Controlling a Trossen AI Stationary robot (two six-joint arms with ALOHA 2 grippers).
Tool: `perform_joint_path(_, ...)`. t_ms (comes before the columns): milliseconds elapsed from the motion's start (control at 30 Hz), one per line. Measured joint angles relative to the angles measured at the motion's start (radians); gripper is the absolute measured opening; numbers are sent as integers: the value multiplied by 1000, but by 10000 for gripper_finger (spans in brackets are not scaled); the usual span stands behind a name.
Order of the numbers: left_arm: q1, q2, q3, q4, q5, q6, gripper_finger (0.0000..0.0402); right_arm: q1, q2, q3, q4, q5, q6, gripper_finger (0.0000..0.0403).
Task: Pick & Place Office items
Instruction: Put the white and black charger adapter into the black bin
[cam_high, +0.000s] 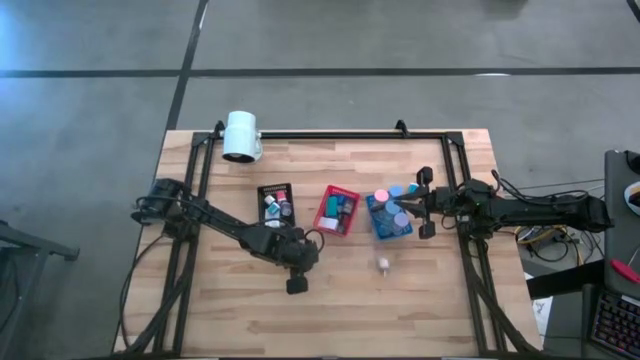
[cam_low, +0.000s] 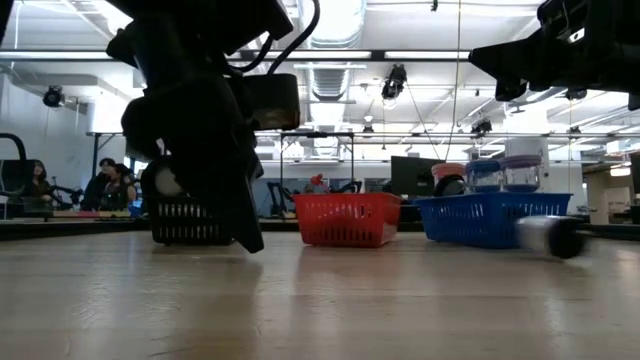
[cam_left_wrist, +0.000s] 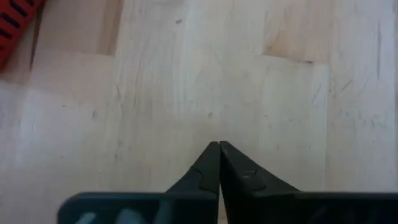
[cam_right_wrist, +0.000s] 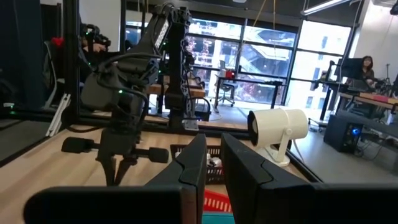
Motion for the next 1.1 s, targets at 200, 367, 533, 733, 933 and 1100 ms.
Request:
perform_joint_path(200, 0, -2, 5, -4, 4, 13, 19, 0, 0, 0, -2, 0, 0, 43)
perform_joint_path(367, 0, -24, 3, 7, 2, 66, 20, 0, 0, 0, -22, 0, 0, 43)
perform_joint_path(533, 1, -219, -82, 212, -13, 203, 18, 0, 0, -1, -43, 0, 0, 43)
perform_joint_path(733, 62, -647, -395, 514, -116, 254, 13, 10, 1, 36, -67, -39, 5, 43)
perform_joint_path(933, 122, -1000, -741, 720, -140, 194, 6, 115, 39, 280, -573, 7, 69, 43)
perform_joint_path(1100, 132, -1195, -847, 735, -144, 284, 7, 298, 179, 521, -975, 198, 246, 43)
